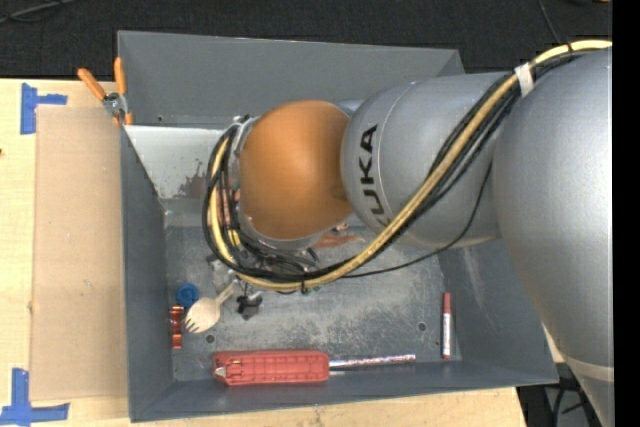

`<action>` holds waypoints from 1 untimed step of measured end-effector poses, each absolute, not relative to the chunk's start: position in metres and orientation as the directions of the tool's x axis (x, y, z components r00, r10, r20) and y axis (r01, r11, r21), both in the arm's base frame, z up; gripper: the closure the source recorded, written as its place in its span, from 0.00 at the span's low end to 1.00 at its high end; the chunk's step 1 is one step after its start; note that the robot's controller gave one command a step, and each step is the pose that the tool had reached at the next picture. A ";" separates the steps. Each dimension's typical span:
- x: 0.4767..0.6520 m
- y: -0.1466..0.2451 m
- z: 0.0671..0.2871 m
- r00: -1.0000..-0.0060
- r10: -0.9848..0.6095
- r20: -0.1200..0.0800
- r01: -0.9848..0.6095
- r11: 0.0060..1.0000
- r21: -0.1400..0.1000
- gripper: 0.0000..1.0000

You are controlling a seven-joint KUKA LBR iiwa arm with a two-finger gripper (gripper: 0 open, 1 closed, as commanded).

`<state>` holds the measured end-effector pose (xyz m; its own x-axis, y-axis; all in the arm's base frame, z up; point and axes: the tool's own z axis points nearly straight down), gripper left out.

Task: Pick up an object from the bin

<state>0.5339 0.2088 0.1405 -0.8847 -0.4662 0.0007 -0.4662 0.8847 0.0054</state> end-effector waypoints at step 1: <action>0.534 0.209 0.158 -0.885 -0.465 0.000 -0.465 0.885 0.006 1.00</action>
Offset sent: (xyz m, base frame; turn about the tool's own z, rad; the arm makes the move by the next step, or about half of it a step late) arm 0.0004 0.0004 0.0971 0.0011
